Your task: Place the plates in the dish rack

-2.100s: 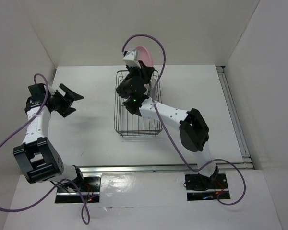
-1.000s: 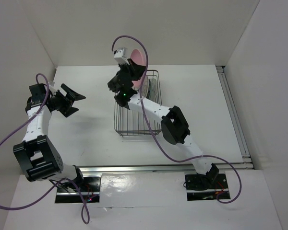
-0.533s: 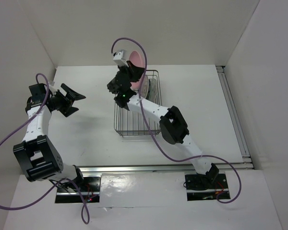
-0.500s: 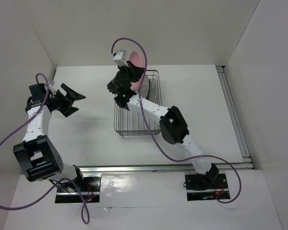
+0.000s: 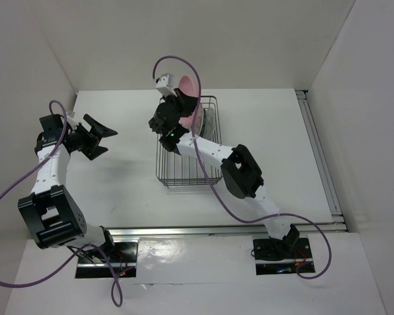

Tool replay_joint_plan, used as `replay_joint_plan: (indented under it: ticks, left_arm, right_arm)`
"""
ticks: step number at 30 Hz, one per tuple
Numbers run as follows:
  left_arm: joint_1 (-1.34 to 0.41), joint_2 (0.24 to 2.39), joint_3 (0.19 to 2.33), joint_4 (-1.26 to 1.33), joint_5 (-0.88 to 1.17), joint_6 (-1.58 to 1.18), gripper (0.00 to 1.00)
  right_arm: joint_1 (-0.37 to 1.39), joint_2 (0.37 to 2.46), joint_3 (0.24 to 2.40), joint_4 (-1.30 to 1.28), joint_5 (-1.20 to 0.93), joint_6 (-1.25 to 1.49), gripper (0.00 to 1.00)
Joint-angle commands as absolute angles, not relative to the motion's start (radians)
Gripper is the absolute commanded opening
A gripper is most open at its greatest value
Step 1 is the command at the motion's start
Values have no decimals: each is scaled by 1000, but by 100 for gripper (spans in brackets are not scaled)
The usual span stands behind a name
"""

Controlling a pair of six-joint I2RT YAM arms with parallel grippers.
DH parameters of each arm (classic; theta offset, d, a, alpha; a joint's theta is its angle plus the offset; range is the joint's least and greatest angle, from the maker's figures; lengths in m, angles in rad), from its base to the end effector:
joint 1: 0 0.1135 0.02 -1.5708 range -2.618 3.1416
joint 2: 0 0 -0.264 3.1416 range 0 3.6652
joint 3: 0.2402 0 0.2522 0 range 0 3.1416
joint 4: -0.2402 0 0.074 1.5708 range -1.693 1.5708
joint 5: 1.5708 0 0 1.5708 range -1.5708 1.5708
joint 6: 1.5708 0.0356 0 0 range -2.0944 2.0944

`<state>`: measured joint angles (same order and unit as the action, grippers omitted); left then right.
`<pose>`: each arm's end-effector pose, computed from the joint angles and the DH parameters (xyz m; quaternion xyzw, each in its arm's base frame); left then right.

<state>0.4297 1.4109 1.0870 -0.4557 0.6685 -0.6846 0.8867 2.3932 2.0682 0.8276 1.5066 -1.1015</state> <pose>0.2835 0.1057 0.2814 -0.3536 0.8067 -0.3465 0.3226 0.3635 0.3895 0.3085 0.0098 0.6960 -0.4135 0.5869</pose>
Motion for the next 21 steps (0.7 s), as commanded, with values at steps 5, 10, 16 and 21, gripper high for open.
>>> replay_joint_plan:
  ticks: [5, 10, 16, 21]
  left_arm:
    - [436, 1407, 1098, -434, 695, -684, 99]
    - [436, 1407, 1098, -434, 696, -684, 99]
    - [436, 1416, 1089, -416, 716, -684, 99]
    - [436, 1416, 1089, -416, 726, -684, 99]
  right_arm:
    - [874, 2223, 2039, 725, 1743, -959, 0]
    - [874, 2279, 2049, 930, 1743, -1130, 0]
    - [855, 2290, 2079, 907, 1743, -1131, 0]
    - [854, 2279, 2036, 885, 1733, -1106, 0]
